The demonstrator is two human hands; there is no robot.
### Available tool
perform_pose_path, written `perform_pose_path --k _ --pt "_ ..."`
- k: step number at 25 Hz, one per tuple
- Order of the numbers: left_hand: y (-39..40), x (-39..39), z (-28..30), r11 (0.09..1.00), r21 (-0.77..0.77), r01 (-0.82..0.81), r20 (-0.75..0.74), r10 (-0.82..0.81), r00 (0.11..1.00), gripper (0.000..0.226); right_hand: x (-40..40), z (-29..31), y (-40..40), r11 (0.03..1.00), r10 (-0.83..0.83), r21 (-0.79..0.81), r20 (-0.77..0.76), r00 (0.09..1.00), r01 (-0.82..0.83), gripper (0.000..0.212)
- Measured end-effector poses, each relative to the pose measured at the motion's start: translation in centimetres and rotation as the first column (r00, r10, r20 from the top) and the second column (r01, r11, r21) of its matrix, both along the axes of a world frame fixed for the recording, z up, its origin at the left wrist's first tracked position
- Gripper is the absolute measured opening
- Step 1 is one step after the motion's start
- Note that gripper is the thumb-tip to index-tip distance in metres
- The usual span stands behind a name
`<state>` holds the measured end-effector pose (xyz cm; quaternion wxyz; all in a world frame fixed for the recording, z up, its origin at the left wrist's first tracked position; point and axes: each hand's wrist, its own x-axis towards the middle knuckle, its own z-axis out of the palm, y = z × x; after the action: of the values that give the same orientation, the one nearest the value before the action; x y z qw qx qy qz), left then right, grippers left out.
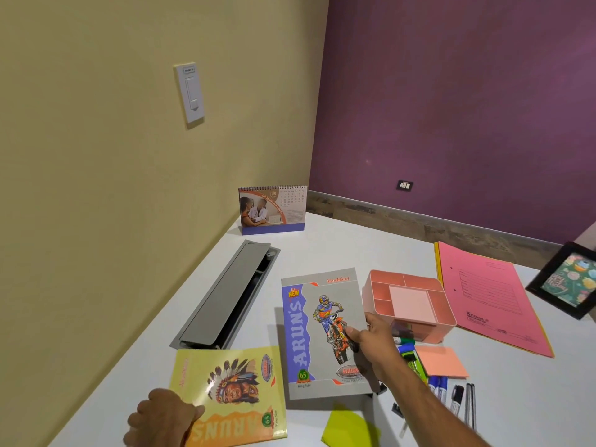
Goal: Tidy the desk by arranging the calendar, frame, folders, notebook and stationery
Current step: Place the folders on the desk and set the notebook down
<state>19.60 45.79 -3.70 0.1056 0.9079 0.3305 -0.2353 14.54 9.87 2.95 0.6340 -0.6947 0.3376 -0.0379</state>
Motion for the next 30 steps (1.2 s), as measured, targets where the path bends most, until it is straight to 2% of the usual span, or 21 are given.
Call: perform_pose_path --k 4,8,15,17,19,23,25,28,30 --pt "-0.2 -0.2 0.5 0.996 -0.029 0.082 0.039 -0.081 0.996 0.074 -1.2 -0.2 -0.2 1.0 -0.001 0.017 0.003 1.0 0.001 0.022" --pt "-0.3 -0.4 1.0 0.958 -0.266 0.108 0.114 -0.08 0.99 0.056 -2.3 -0.2 -0.9 0.999 0.009 0.049 0.015 1.0 -0.01 0.023" --pt "-3.1 -1.5 2.0 0.807 -0.506 0.305 0.379 -0.109 0.919 0.022 -4.1 0.0 -2.3 0.983 0.138 0.116 0.058 0.989 -0.144 0.032" --pt "-4.2 -1.6 3.3 0.767 -0.503 0.399 0.493 -0.124 0.861 0.023 -4.5 0.4 -2.5 0.968 0.202 0.137 0.075 0.976 -0.211 0.033" --pt "-5.1 -1.4 4.8 0.75 -0.431 0.502 0.594 -0.183 0.784 0.022 -4.7 0.7 -2.6 0.952 0.27 0.13 0.084 0.959 -0.279 0.033" --pt "-7.3 -0.6 8.0 0.663 -0.353 0.66 0.694 -0.287 0.66 0.025 -4.6 0.8 -2.5 0.914 0.382 0.116 0.078 0.921 -0.389 0.032" --pt "-8.2 0.0 9.5 0.564 -0.299 0.77 0.737 -0.375 0.562 0.027 -4.5 0.6 -2.2 0.898 0.419 0.11 0.076 0.905 -0.426 0.031" --pt "-8.9 1.1 11.5 0.333 -0.233 0.914 0.765 -0.517 0.384 0.025 -4.2 0.3 -2.0 0.904 0.4 0.107 0.128 0.908 -0.414 0.032" --pt "-9.1 1.9 12.4 0.199 -0.185 0.962 0.775 -0.573 0.267 0.032 -4.0 0.2 -2.0 0.915 0.369 0.108 0.163 0.915 -0.388 0.034"
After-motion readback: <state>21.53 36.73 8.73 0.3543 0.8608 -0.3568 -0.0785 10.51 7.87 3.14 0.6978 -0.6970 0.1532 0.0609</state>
